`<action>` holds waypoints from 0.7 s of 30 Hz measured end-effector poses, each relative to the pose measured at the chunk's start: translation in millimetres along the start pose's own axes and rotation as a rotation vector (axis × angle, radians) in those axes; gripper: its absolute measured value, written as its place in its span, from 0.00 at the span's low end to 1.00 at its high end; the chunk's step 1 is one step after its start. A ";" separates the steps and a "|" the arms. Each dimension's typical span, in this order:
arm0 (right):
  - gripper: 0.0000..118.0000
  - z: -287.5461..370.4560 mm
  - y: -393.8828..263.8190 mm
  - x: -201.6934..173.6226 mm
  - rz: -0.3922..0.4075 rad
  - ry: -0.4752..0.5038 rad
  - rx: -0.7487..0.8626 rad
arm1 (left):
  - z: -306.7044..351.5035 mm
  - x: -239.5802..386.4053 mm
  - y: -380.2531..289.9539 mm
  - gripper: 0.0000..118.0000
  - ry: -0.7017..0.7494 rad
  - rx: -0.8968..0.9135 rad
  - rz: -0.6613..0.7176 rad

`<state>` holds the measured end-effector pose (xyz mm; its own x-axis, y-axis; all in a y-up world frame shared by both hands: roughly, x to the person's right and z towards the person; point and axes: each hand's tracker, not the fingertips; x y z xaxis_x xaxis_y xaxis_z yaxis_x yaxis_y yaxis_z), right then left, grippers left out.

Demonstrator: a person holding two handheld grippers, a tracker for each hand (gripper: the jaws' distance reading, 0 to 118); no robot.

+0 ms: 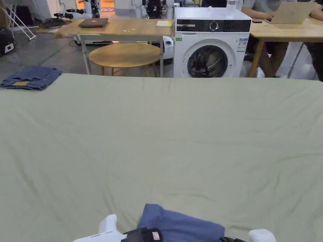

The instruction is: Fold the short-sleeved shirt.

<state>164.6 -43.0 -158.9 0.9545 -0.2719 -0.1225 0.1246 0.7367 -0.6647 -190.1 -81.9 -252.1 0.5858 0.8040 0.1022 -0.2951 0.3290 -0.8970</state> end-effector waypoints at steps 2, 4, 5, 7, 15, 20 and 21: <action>0.04 1.2 6.7 -9.7 0.011 0.008 0.011 | 27.6 -9.0 14.8 0.22 0.012 0.021 -0.019; 0.04 -0.3 14.3 -22.6 0.032 0.018 0.025 | 61.9 -23.4 35.2 0.22 0.032 0.051 -0.032; 0.04 -1.0 17.1 -28.5 0.043 0.021 0.028 | 78.0 -31.0 47.3 0.22 0.060 0.070 -0.046; 0.04 -3.1 21.9 -40.8 0.064 0.030 0.033 | 112.4 -48.9 70.9 0.22 0.119 0.101 -0.085; 0.04 -21.1 27.5 -77.0 0.099 0.049 0.027 | 236.6 -145.6 178.5 0.22 0.364 0.154 -0.143; 0.04 -30.3 23.0 -78.3 0.099 0.039 -0.010 | 292.6 -203.3 227.2 0.22 0.398 0.169 -0.106; 0.04 -31.4 23.2 -78.2 0.098 0.036 -0.016 | 296.7 -203.6 225.2 0.22 0.445 0.167 -0.114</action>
<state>84.4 -24.1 -187.9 0.9516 -0.2212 -0.2135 0.0264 0.7507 -0.6601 -599.8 -24.5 -347.4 0.8765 0.4803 -0.0310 -0.3062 0.5067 -0.8059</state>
